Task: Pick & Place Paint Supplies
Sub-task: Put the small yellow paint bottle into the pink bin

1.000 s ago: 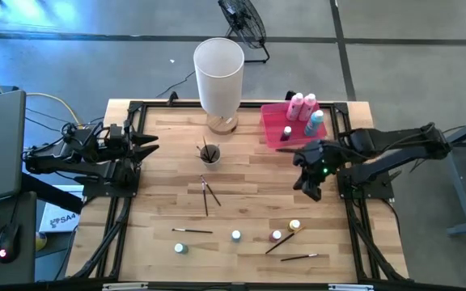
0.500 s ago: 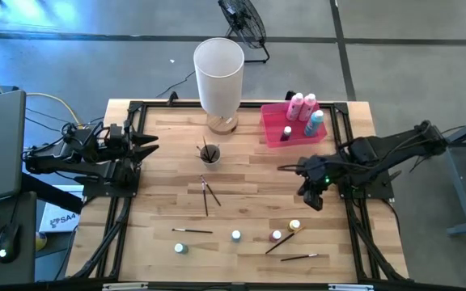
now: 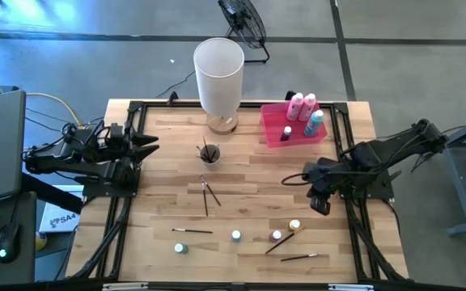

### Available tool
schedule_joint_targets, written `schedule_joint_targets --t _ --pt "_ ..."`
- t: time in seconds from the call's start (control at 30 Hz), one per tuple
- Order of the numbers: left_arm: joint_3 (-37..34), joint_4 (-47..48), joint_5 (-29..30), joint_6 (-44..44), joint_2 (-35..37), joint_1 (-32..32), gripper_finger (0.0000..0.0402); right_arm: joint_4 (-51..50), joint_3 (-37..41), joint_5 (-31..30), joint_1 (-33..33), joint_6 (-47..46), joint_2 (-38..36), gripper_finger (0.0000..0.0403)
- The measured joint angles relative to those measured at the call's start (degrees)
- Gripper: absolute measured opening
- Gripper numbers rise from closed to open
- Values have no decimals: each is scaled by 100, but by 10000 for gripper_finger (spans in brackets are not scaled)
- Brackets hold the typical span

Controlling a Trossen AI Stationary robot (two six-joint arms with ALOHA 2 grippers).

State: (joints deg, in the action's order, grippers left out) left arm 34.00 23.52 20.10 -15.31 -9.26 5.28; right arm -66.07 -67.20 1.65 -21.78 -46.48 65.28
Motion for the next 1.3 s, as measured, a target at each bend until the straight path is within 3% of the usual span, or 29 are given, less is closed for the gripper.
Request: schedule_joint_targets --t 0.23,0.63,0.9,1.03,1.3 --pt "0 66 2 -22 0 0 143 -5 0 757 -9 -248 0 3" --pt "0 66 4 -20 2 0 143 -176 273 172 -425 -1272 144 3" --pt "0 66 4 -20 2 0 143 262 293 159 -616 -574 380 6" --pt "0 69 7 -20 0 0 143 903 293 289 -615 -734 398 36" --pt "0 67 9 -20 0 -2 143 1570 293 558 -610 -622 398 142"
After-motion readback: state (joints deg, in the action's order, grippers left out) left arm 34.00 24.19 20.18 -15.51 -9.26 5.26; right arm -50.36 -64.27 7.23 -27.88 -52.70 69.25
